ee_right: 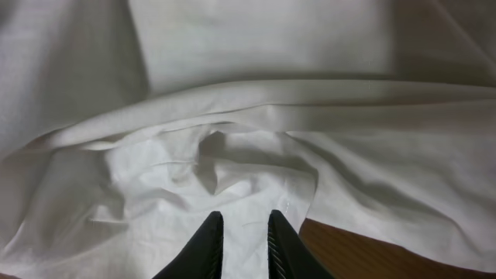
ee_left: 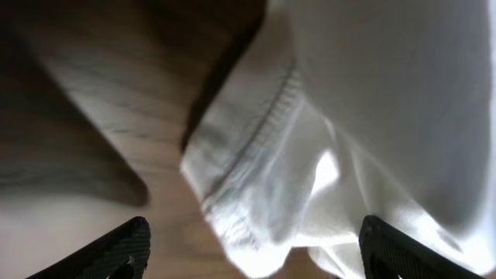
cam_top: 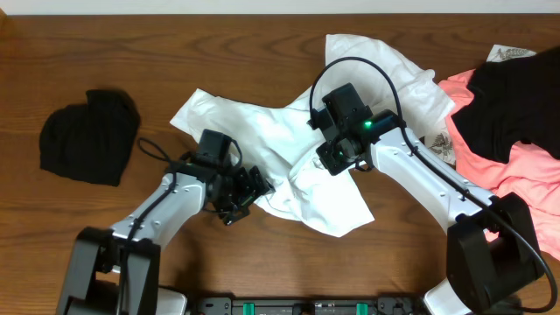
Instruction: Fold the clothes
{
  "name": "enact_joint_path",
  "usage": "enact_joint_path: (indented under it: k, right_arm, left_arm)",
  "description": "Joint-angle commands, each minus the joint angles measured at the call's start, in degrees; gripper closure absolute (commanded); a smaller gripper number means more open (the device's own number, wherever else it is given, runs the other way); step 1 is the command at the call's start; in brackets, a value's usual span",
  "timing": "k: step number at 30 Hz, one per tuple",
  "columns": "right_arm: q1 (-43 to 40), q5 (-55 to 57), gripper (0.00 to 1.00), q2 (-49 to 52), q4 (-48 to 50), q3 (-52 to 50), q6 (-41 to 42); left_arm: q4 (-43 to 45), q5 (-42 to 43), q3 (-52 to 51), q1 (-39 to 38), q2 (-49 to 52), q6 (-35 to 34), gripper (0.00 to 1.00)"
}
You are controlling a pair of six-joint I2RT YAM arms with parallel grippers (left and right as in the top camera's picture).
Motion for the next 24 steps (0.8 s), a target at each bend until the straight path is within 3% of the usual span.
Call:
enact_joint_path:
  k: [1,12,16,21,24]
  right_arm:
    - [-0.31,0.35,0.82,-0.02,-0.33,0.61,0.76]
    - [-0.31,0.35,0.88,-0.02,-1.29,0.61,0.74]
    - [-0.31,0.35,0.90,-0.02,-1.36,0.61,0.74]
    - [-0.31,0.35,0.90,-0.02,-1.51,0.61,0.74]
    - [-0.31,0.35,0.91,-0.02,-1.49,0.61,0.74]
  left_arm:
    - [1.90,0.35,-0.24,-1.95,1.36,-2.16,0.14]
    - [4.28,-0.20,-0.24,-2.80,1.38,-2.47,0.31]
    - [4.31,-0.35,-0.24,-2.80,1.38,-2.47,0.46]
    - [4.31,-0.79,-0.24,-2.80,1.38,-2.45,0.71]
    - [4.24,-1.88,-0.24,-2.80,1.38,-2.38,0.80]
